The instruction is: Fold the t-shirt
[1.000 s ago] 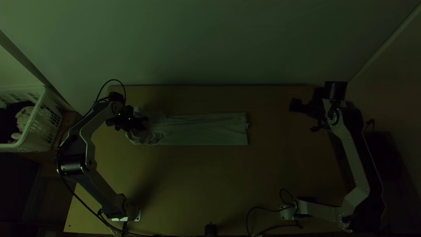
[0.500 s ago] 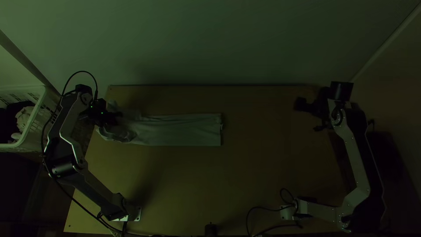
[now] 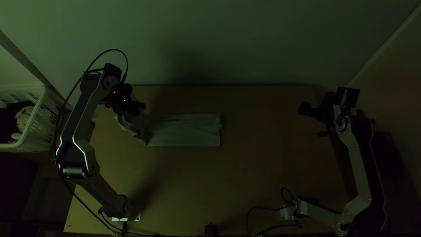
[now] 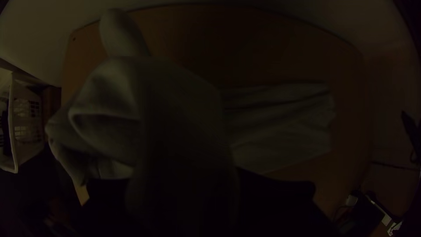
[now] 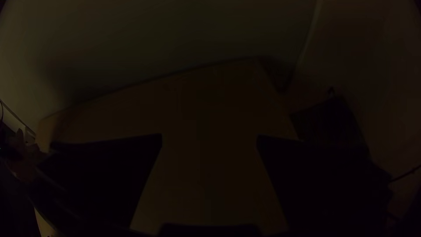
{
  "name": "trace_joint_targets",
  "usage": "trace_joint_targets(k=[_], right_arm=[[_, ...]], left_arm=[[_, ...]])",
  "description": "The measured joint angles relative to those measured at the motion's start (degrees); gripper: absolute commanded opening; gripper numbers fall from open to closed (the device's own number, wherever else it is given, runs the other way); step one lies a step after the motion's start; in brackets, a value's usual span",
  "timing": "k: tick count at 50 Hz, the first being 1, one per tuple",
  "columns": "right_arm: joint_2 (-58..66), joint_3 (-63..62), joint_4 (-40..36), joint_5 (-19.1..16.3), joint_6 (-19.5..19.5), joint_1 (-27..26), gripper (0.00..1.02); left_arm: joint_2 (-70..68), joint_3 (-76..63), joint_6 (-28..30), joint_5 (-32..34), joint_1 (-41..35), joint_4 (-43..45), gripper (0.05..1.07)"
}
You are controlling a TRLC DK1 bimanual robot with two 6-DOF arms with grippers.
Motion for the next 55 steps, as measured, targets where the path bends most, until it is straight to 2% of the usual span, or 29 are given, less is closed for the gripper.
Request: trace_joint_targets(k=[11,22,42,43,44,45,48,49,55], right_arm=[[-1.7,-2.16,-0.04,-0.24,-0.2,-1.51,0.99],[-3.13,-3.52,-0.02,-0.96,-0.42,-3.3,0.99],[-5.51,-7.06,0.0,-1.81,-1.51,-5.35,0.99],[-5.68,-7.28,0.0,-1.9,-1.51,-5.35,0.99],[-5.77,-7.52,0.0,-1.99,-1.51,-5.35,0.99],[-5.92,-7.82,0.0,-2.03,-1.51,-5.35,0.99],[-6.43,-8.81,0.0,-2.21,-1.51,-5.35,0.99],[-6.64,-9.2,0.04,-2.21,-1.53,-5.33,0.99],[-7.87,-12.04,0.68,-2.19,-1.49,-4.52,0.99]], left_arm=[[1.25,5.29,-5.57,-0.68,-11.08,-1.09,0.08],[8.7,12.72,-10.03,-2.21,-20.35,-2.78,0.08],[21.11,20.55,-14.45,-3.67,-31.1,-3.34,0.1],[21.46,20.61,-14.64,-3.67,-31.54,-3.04,0.15],[21.73,20.7,-14.91,-3.67,-31.91,-2.71,0.25],[21.9,20.76,-15.17,-3.67,-32.28,-2.36,0.39],[22.64,20.87,-16.04,-3.65,-33.38,-0.48,0.98],[22.86,20.94,-16.33,-3.65,-33.7,0.11,1.05],[23.67,21.2,-18.34,-3.54,-35.8,5.75,1.03]])
